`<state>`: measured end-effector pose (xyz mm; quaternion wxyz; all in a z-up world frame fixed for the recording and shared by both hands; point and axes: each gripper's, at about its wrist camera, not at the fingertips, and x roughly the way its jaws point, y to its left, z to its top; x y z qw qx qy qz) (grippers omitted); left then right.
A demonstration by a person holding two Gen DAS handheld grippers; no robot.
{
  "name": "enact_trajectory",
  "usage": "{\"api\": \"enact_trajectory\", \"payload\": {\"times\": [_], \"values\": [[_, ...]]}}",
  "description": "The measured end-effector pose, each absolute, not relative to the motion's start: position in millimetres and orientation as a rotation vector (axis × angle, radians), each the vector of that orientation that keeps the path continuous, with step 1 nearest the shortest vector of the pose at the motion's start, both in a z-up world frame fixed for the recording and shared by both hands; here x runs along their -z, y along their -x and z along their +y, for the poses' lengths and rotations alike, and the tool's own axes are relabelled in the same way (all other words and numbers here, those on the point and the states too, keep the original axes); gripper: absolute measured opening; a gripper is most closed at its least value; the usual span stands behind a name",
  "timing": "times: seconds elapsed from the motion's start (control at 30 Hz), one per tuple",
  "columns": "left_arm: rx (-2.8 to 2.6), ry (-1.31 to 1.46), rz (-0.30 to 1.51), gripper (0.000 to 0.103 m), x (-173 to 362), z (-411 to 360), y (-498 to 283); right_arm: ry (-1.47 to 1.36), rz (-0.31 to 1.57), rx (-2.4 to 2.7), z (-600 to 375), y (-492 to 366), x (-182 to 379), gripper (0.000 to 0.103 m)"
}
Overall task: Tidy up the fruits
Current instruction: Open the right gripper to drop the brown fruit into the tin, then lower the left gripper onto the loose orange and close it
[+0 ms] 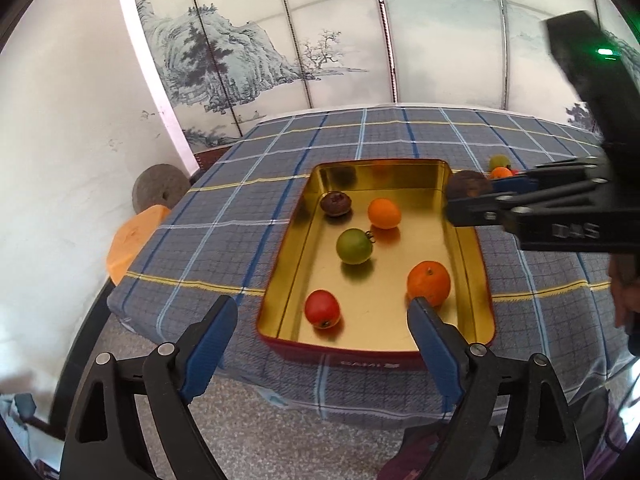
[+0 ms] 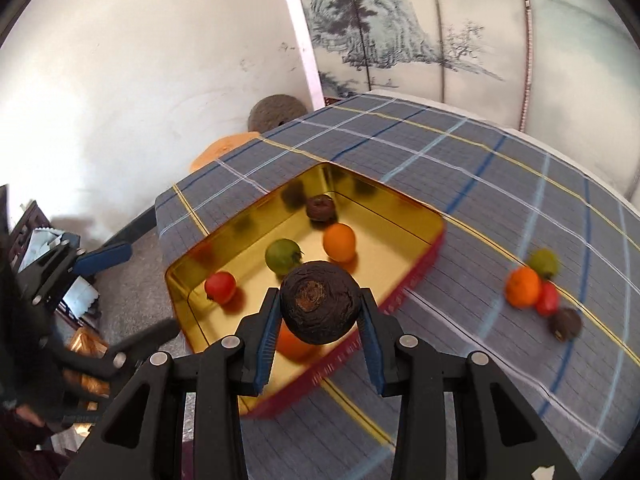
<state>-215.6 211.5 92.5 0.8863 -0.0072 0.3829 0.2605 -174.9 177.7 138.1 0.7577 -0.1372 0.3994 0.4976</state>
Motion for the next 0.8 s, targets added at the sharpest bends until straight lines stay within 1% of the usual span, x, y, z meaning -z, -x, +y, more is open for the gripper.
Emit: {"api": "enact_trajectory", "payload": {"times": [0.3,0.33,0.37,0.43,0.47,0.5,0.53,0.57,0.6,0.63,0.73,0.8], "values": [[-0.563,0.025,0.809,0.088,-91,221,225,0.326,0.937,-1.091,222,163,-111,0.036],[-0.564,0.026,0.812,0.088,-90,222,225,0.324,0.935,-1.082,223,162,-111,0.039],[-0.565,0.025,0.815,0.088,-90,222,225,0.322,0.928,-1.070,224,161,-111,0.041],[-0.566,0.020,0.815,0.088,-91,222,225,0.280,0.889,-1.050,216,157,-120,0.054],[-0.566,0.017,0.811,0.088,-92,222,226,0.250,0.855,-1.039,207,156,-128,0.055],[-0.566,0.010,0.805,0.088,-93,221,226,0.227,0.811,-1.017,197,155,-136,0.059],[-0.566,0.006,0.804,0.088,-93,220,227,0.212,0.770,-0.991,185,155,-144,0.068],[-0.566,0.003,0.802,0.088,-94,219,227,0.200,0.733,-0.962,174,154,-151,0.074],[-0.563,0.003,0.800,0.088,-94,218,227,0.192,0.689,-0.925,158,154,-157,0.083],[-0.557,0.004,0.799,0.088,-95,217,226,0.195,0.648,-0.880,140,154,-162,0.088],[-0.527,0.005,0.800,0.088,-97,213,220,0.204,0.604,-0.750,86,143,-160,0.095],[-0.499,0.002,0.800,0.088,-100,208,215,0.159,0.654,-0.683,44,125,-148,0.096]]}}
